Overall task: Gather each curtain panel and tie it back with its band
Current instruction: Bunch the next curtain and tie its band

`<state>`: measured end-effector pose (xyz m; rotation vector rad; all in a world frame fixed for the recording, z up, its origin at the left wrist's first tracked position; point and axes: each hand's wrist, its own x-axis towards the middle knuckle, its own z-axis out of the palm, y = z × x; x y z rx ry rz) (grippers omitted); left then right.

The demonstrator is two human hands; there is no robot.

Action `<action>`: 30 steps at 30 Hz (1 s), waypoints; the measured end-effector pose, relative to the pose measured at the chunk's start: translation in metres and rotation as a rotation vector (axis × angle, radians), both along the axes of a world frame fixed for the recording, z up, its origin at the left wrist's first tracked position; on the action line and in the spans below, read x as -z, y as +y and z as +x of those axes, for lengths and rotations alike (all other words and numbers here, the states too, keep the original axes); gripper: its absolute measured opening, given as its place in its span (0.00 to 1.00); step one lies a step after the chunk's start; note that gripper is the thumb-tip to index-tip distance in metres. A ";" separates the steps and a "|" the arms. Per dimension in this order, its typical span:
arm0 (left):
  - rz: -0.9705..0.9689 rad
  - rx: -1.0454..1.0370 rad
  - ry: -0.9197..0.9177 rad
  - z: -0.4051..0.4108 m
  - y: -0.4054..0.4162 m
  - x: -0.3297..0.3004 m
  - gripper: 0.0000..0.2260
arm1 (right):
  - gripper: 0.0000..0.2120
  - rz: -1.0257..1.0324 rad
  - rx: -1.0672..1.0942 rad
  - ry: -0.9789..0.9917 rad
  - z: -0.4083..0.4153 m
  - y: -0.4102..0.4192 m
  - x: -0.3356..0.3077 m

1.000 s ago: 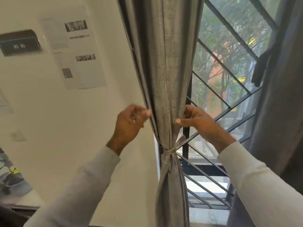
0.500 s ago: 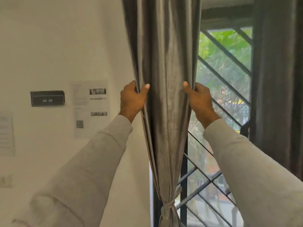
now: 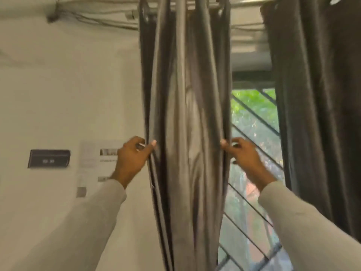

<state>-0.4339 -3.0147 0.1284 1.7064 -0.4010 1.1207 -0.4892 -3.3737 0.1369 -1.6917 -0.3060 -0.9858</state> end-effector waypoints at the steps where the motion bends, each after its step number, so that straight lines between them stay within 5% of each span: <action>1: -0.028 0.060 -0.012 -0.004 -0.013 -0.002 0.26 | 0.23 -0.002 -0.039 0.000 -0.004 0.014 0.000; 8: -0.111 0.423 -0.074 -0.031 -0.062 -0.018 0.18 | 0.36 -0.062 -0.247 -0.049 -0.008 0.082 -0.007; 11: -0.051 0.237 -0.154 -0.035 -0.055 -0.032 0.25 | 0.34 -0.002 -0.187 -0.091 -0.010 0.081 -0.019; 15: 0.049 -0.251 -0.590 -0.047 -0.059 -0.053 0.28 | 0.25 -0.034 -0.071 -0.162 -0.027 0.060 -0.037; 19: 0.202 -0.295 -0.864 -0.075 -0.107 -0.065 0.21 | 0.22 -0.027 0.172 -0.221 -0.050 0.018 -0.047; 24: 0.348 -0.038 -0.878 -0.094 -0.206 -0.070 0.16 | 0.23 0.037 0.258 -0.255 -0.079 -0.054 -0.049; 30: 0.162 0.205 -0.672 -0.106 -0.345 -0.088 0.17 | 0.09 -0.013 0.234 -0.389 -0.130 -0.155 -0.054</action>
